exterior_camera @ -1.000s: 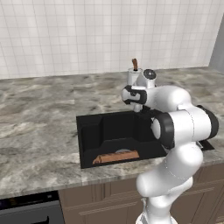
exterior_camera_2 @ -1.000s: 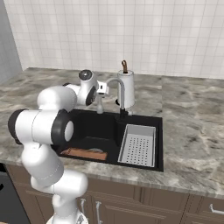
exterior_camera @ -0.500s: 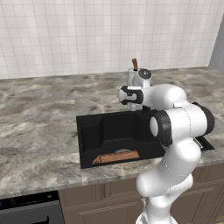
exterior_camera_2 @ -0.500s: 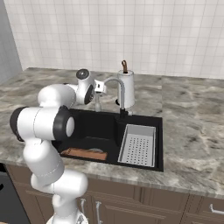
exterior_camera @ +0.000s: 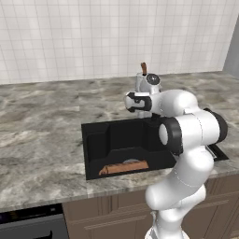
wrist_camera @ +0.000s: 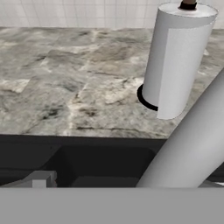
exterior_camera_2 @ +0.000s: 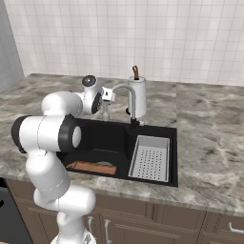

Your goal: Turn on the sink faucet with hot water and rinse the cutting board for ten seconds, then turn off the faucet. Push the cutting board to reach the water if necessary.

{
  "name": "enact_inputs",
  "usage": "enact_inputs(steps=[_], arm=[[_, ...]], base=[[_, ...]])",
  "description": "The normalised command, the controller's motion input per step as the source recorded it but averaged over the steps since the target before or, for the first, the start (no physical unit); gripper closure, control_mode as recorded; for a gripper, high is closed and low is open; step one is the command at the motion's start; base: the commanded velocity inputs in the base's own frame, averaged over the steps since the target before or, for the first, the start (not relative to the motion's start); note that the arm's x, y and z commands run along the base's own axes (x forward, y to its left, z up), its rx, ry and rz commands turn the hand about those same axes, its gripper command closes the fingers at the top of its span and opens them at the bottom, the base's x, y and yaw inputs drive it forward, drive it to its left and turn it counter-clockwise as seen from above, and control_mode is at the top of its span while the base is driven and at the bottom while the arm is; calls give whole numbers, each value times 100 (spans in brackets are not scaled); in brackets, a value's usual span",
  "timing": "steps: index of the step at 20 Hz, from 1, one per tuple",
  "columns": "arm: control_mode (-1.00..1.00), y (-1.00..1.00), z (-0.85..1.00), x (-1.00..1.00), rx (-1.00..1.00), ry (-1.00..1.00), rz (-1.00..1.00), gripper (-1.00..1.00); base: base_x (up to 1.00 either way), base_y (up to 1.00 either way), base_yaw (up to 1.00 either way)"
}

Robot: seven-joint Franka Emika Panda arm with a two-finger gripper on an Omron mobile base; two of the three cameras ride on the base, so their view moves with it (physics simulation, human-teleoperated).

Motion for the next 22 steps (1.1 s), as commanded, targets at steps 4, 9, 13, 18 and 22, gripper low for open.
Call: enact_inputs(steps=[4,9,13,18,22], arm=[[-100,8,0,18,0,0,0,-100],[-100,0,1,4,0,0,0,-100],[-100,0,18,0,0,0,0,-100],[-100,0,30,0,0,0,0,-100],[-100,0,29,0,0,0,0,-100]], base=[[0,0,0],[0,0,0],[0,0,0],[0,0,0],[0,0,0]])
